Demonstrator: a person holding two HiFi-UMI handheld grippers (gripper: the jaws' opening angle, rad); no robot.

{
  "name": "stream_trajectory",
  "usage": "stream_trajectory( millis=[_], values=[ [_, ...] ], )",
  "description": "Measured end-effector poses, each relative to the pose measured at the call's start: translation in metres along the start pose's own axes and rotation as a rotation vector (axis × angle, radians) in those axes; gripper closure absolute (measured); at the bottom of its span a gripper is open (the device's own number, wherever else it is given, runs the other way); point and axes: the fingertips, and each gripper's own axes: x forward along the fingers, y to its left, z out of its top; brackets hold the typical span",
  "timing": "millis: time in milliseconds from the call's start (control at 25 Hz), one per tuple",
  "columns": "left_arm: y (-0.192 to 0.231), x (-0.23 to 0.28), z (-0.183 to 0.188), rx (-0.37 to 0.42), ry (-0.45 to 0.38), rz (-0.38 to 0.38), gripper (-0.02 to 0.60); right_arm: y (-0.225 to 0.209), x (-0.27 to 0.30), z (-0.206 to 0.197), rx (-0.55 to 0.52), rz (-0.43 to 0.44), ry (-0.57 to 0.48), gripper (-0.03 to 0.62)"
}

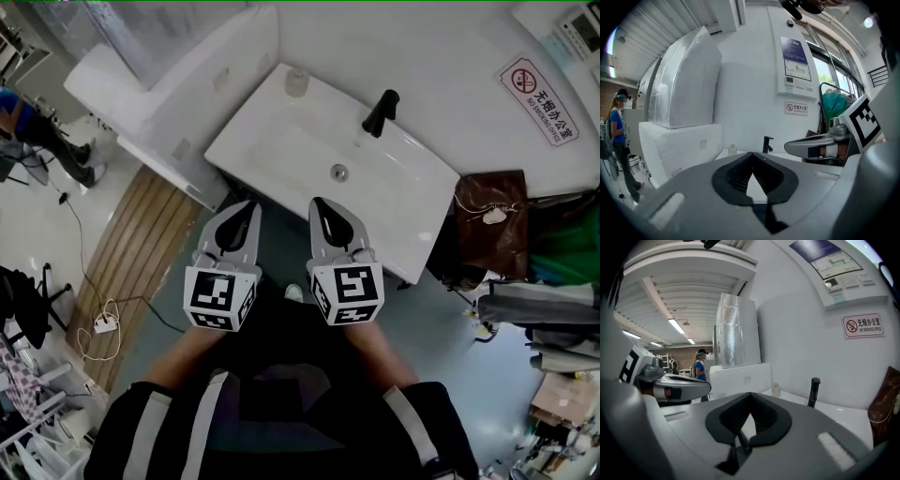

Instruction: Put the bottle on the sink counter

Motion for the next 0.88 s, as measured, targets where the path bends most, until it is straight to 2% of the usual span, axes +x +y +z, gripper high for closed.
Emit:
stream_trajectory(
  millis=[240,440,880],
  values=[
    [-0.032,-0.022,-0.008,0.023,-0.012,0.044,0.583,0.003,-0.036,-0.014,-0.014,0.055,-0.005,0.594],
    [-0.051,-0.036,-0.024,0.029,0.011,0.063,0.583,-0.004,-0.058,-0.028,-0.010,0.064,0.004,0.594],
    [-0.060,-0.054,-0.033,0.033,0.011,0.113,0.583,0.007,-0.071,-0.044,-0.026,0.110,0.015,0.594]
  ],
)
